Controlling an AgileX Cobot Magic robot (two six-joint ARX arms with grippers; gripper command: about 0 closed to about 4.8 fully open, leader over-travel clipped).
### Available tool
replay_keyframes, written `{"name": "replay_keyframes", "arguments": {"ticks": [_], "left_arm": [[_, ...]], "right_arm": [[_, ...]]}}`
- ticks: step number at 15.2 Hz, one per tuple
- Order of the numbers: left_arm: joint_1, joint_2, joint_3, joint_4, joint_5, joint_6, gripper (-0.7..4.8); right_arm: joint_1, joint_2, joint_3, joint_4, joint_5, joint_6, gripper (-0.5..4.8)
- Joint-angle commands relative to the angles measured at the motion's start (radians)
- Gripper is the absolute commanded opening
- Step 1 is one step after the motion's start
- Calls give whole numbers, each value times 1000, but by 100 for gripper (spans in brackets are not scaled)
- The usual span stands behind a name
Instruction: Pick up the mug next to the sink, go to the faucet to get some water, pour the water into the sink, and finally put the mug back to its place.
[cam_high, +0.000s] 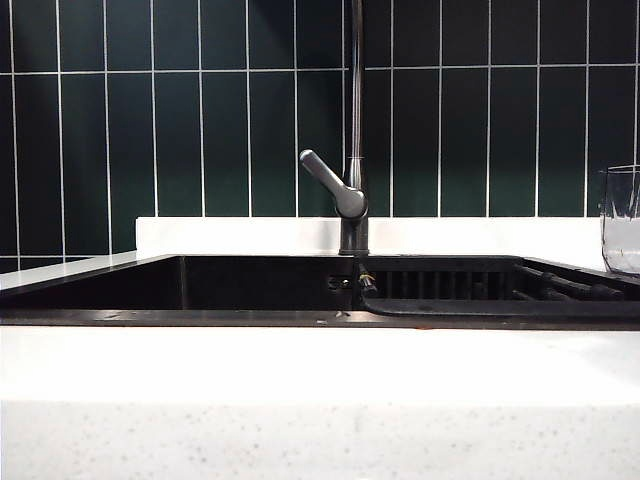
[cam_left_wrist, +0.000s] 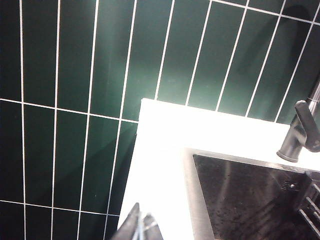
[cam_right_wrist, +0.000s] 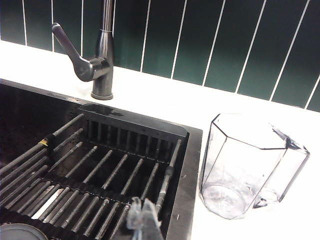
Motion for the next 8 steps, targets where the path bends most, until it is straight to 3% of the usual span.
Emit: {"name": "replay_keyframes", "arguments": {"ticks": [1, 8], "left_arm": [[-1, 1, 2, 2, -3, -3, -5], [-1, 1, 2, -11, -3, -3, -5]], "right_arm": [[0, 2, -6, 13, 1, -1, -5], [0, 2, -6, 13, 1, -1, -5]]}}
